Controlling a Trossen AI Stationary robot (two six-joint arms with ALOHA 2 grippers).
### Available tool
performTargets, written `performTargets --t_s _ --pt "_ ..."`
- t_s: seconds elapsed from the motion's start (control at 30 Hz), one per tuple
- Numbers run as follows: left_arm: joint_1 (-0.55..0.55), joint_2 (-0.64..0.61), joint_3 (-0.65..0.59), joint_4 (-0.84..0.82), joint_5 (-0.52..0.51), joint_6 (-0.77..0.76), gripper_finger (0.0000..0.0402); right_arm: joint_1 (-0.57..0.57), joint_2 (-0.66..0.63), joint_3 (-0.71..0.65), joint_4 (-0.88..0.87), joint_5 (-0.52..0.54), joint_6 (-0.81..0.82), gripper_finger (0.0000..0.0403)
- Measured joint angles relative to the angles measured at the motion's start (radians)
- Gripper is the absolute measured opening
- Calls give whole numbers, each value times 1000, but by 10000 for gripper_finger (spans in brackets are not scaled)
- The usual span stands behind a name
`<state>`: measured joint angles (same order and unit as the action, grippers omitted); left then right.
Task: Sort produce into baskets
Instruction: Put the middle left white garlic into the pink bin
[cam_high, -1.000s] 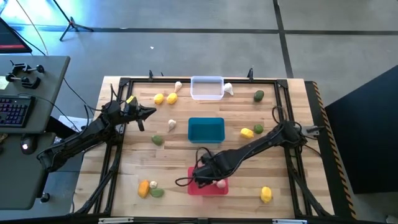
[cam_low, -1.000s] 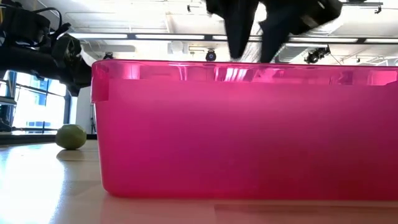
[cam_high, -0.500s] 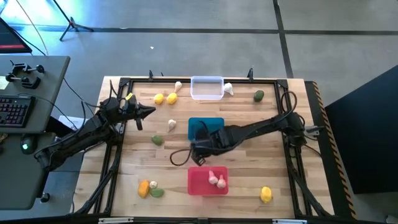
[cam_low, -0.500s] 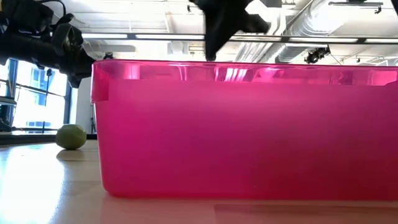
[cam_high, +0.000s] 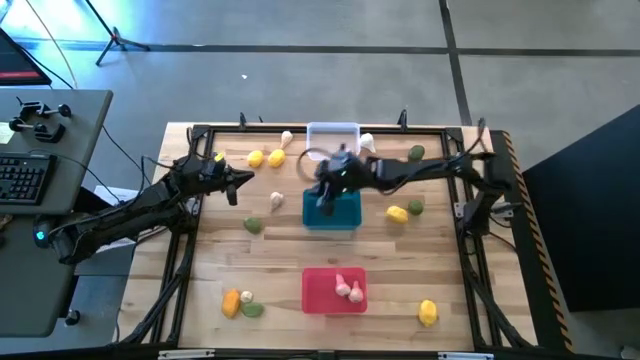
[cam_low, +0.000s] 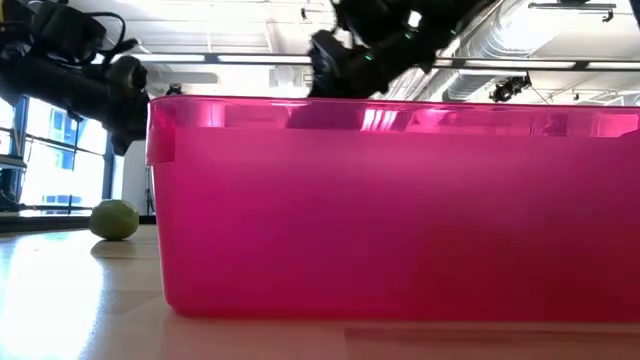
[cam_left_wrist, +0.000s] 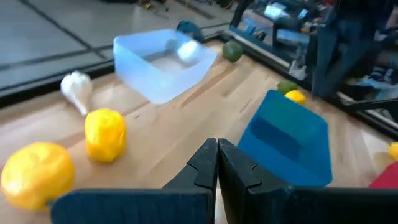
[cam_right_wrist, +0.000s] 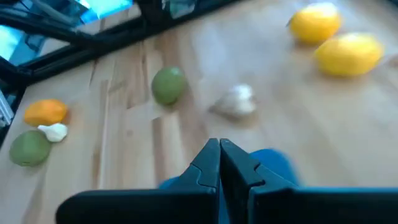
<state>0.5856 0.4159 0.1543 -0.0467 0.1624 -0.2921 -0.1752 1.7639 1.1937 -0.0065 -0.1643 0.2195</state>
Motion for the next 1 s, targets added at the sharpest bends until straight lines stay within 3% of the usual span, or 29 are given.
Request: performTargets --t_s 0.23,0.47,0.77,1.0 --pt "-91 107 14 -2 -130 -84 0 -114 -167 -201 116 -16 -30 0" --pt "-180 232 76 -16 -149 -93 0 -140 -336 -382 189 162 50 0" --pt "-302 420 159 -122 -167 -164 0 -96 -451 -452 151 352 120 0" --pt "-367 541 167 -135 -213 -365 23 -91 -459 -453 141 354 102 0"
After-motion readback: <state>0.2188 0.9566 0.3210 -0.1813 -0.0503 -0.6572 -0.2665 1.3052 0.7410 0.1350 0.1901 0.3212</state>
